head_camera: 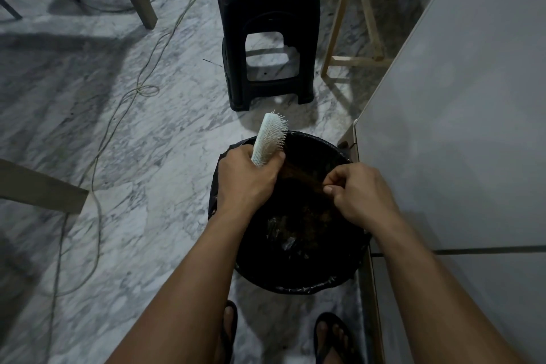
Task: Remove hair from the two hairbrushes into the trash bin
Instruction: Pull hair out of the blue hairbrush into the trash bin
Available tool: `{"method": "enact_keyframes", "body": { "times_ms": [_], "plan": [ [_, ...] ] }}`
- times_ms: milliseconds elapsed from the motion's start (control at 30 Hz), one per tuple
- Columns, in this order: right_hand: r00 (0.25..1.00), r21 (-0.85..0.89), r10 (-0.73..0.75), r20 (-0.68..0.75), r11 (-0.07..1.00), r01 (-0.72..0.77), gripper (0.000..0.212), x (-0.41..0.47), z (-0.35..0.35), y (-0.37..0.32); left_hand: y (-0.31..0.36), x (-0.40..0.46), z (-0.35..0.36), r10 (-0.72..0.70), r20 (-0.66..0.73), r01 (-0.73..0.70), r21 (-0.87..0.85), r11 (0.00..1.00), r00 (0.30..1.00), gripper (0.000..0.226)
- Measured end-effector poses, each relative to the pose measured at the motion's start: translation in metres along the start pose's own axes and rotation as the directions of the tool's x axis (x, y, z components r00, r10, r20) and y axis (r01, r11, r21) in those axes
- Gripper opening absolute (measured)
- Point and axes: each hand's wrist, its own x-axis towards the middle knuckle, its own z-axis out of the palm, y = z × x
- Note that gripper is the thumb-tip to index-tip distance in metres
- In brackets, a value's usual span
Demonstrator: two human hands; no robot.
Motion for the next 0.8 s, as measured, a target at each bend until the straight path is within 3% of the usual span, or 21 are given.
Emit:
{"method": "enact_keyframes", "body": {
  "times_ms": [133,433,500,567,700,800],
  "plan": [
    [0.997,-0.017,0.064,-0.046,0.998,-0.065,0.013,0.0,-0.005,0.002,0.002,0.001,-0.004,0.027,-0.106,-0.026,0.01,1.0,0.994,0.042],
    [0.98,0.015,0.165,-0.108,0.986,-0.165,0.014,0.002,-0.004,0.004,0.004,0.001,-0.006,0.079,-0.198,-0.092,-0.055,0.994,0.977,0.033],
    [0.988,0.042,0.138,-0.067,0.99,-0.136,0.015,0.003,-0.001,0.007,0.006,0.0,-0.007,0.08,-0.18,-0.091,-0.057,0.994,0.98,0.034],
    [0.999,0.133,0.045,0.025,0.99,-0.048,0.013,0.004,0.003,0.009,0.007,0.0,-0.007,0.059,-0.115,-0.067,-0.066,0.996,0.992,0.032],
    [0.972,0.471,-0.204,0.12,0.873,0.126,0.047,0.0,0.006,-0.007,0.007,-0.002,-0.003,0.048,0.022,-0.047,-0.024,0.999,0.999,0.026],
    [0.953,0.669,-0.247,0.175,0.74,0.07,0.055,-0.008,0.014,-0.022,0.007,-0.004,0.002,0.053,0.088,-0.048,-0.058,0.997,0.995,0.025]
  ]
}}
